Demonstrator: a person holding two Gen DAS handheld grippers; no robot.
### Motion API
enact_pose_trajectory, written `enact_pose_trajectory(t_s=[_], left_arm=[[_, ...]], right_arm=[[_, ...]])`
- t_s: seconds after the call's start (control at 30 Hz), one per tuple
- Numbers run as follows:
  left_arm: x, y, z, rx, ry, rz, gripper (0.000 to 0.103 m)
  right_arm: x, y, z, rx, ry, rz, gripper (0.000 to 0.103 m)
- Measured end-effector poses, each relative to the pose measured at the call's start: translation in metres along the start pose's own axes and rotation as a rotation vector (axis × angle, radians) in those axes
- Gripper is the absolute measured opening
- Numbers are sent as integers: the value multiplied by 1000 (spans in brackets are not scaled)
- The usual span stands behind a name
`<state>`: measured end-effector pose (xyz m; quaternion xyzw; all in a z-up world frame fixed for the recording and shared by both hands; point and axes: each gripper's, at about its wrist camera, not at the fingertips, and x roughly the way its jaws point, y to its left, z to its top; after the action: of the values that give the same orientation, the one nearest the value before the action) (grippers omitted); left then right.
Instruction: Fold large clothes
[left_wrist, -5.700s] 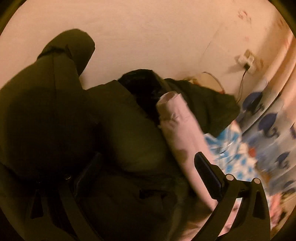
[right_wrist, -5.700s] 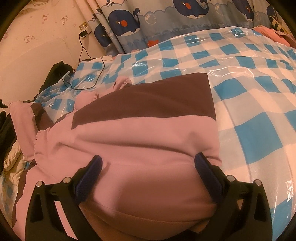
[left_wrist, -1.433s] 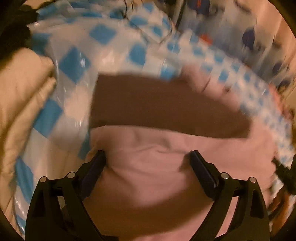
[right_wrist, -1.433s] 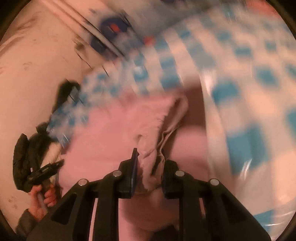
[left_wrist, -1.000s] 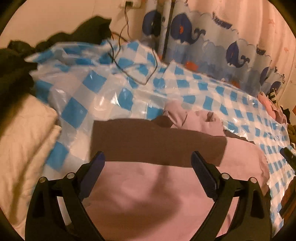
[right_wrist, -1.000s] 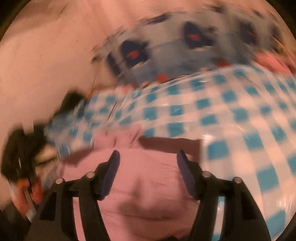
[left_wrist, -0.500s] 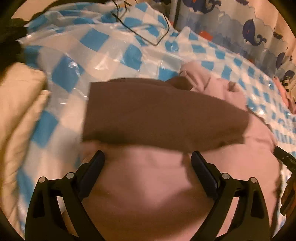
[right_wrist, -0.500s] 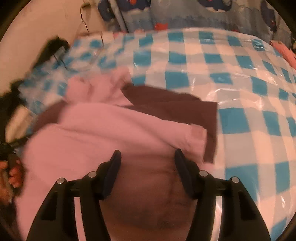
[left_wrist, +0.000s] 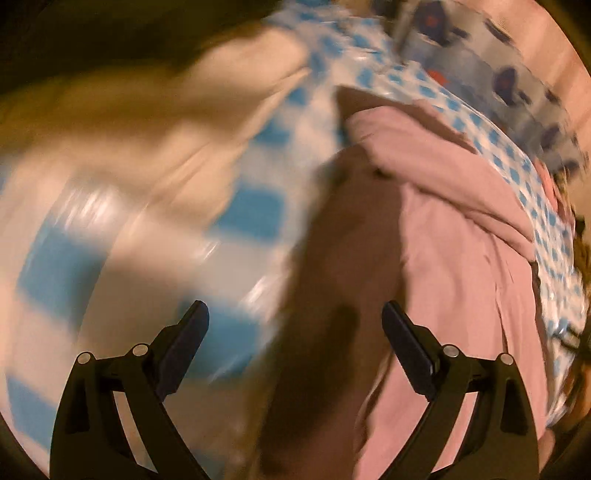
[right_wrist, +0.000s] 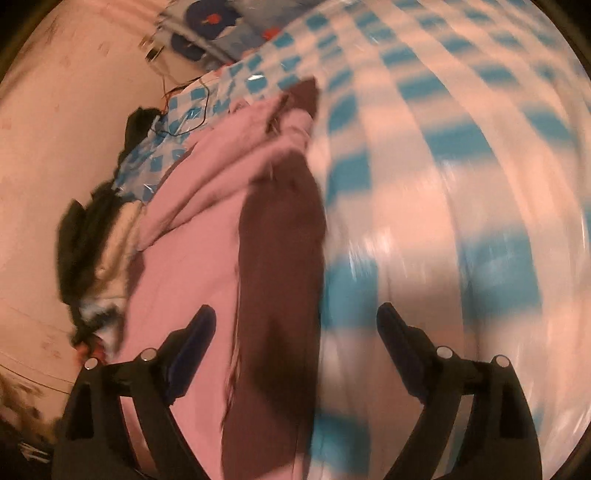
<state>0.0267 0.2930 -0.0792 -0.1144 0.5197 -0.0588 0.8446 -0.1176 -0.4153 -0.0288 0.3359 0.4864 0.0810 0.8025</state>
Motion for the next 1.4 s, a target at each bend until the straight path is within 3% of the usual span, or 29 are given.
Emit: enact_pose_trajectory(t_s=[0.1, 0.2, 0.33, 0.47, 0.53, 0.7, 0.77, 0.87, 0.97, 1.0, 1.03, 1.07, 1.1, 1.13, 1.17, 1.27, 1.4], left_arm=[[-3, 35, -31, -105, 46, -51, 91], [-7, 49, -50, -148, 74, -115, 91], [-13, 52, -62, -187, 119, -196, 91], [-15, 36, -74, -162, 187, -270, 91], [-19, 28, -81, -127, 193, -273, 91], [-25, 7, -84, -52, 225, -278, 91], [-23, -3, -83, -9, 250, -258, 92], [-14, -13, -89, 69, 315, -215, 92], [-6, -21, -97, 111, 368, -161, 92], [-7, -22, -98, 110, 360, -145, 92], [-6, -22, -99, 102, 354, -134, 86], [-6, -23, -99, 87, 352, -125, 73], [-9, -23, -99, 65, 344, -118, 67], [-11, -21, -98, 53, 337, -117, 54], [-15, -22, -98, 45, 328, -119, 40], [-32, -25, -93, 25, 298, -117, 19], [-60, -34, -86, 10, 255, -140, 15]], right_arm=[[-7, -9, -24, 66, 42, 68, 86], [-9, -9, -41, 86, 84, 84, 86], [-10, -4, -60, 100, 133, 128, 87], [-3, 8, -77, 69, 212, 133, 88], [1, 15, -82, 44, 235, 114, 88], [8, 25, -86, 41, 275, 188, 89], [17, 28, -90, 47, 337, 235, 91], [28, 32, -98, 8, 414, 225, 92], [23, 35, -99, -5, 389, 252, 92], [22, 36, -100, -13, 373, 258, 86], [21, 37, -101, -15, 354, 239, 68], [21, 36, -103, -16, 345, 215, 59], [21, 37, -104, -15, 323, 193, 43], [19, 36, -104, -9, 305, 191, 30], [16, 36, -105, -4, 277, 196, 28], [4, 41, -104, 4, 199, 250, 20], [-10, 53, -99, 16, 113, 357, 19]])
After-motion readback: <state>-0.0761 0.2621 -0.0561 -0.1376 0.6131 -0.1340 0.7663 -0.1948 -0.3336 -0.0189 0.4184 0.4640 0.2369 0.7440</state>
